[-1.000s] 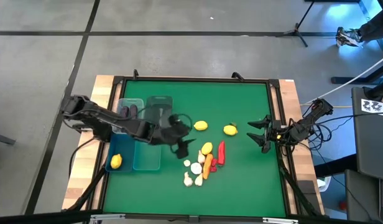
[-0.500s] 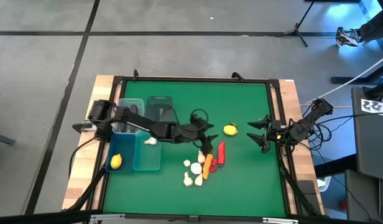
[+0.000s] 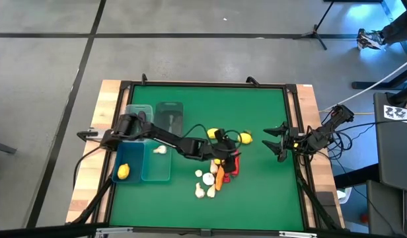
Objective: Sort produce into baskets
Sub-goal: Put the red chili pepper into the black bin
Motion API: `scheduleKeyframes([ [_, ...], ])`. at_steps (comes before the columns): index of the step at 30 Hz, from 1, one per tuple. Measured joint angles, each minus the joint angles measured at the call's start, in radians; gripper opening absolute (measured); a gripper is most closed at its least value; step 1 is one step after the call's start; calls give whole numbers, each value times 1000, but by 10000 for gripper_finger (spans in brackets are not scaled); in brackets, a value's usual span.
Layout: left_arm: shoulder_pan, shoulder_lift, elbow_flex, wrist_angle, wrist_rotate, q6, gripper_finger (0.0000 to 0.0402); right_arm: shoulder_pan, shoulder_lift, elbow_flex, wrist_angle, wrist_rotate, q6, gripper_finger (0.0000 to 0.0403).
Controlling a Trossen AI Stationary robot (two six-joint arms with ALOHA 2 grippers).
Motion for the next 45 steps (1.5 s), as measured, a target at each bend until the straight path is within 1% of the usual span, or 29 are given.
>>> scheduleKeyframes([
  [3, 5, 7, 12, -16, -46, -73, 239, 0, 0, 0, -3, 9, 0, 280],
  [11, 11, 8, 15, -49, -54, -300, 239, 0, 0, 0, -3, 18, 0, 280],
  [18, 3, 66, 15, -49, -51, -335, 239, 0, 0, 0, -1, 18, 1, 280],
  [23, 0, 95, 31, -22, -46, -369, 239, 0, 0, 0, -1, 18, 31, 280],
  [25, -2, 108, 41, -27, -29, -363, 239, 0, 0, 0, 0, 18, 35, 280],
  [27, -4, 131, 69, -27, 9, -346, 239, 0, 0, 0, 0, 16, 37, 280],
  [30, -8, 158, 124, -79, 25, -301, 239, 0, 0, -1, 3, 16, 37, 280],
  [34, -2, 196, 188, -151, 29, -285, 239, 0, 0, -1, 4, 15, 37, 280],
  [37, 14, 208, 206, -207, 29, -291, 239, 0, 0, -1, 4, 15, 37, 280],
  [41, 32, 207, 210, -239, 33, -345, 239, 0, 0, -1, 2, 15, 37, 280],
  [45, 42, 207, 209, -230, 128, -375, 239, 0, 0, -1, 1, 16, 26, 280],
])
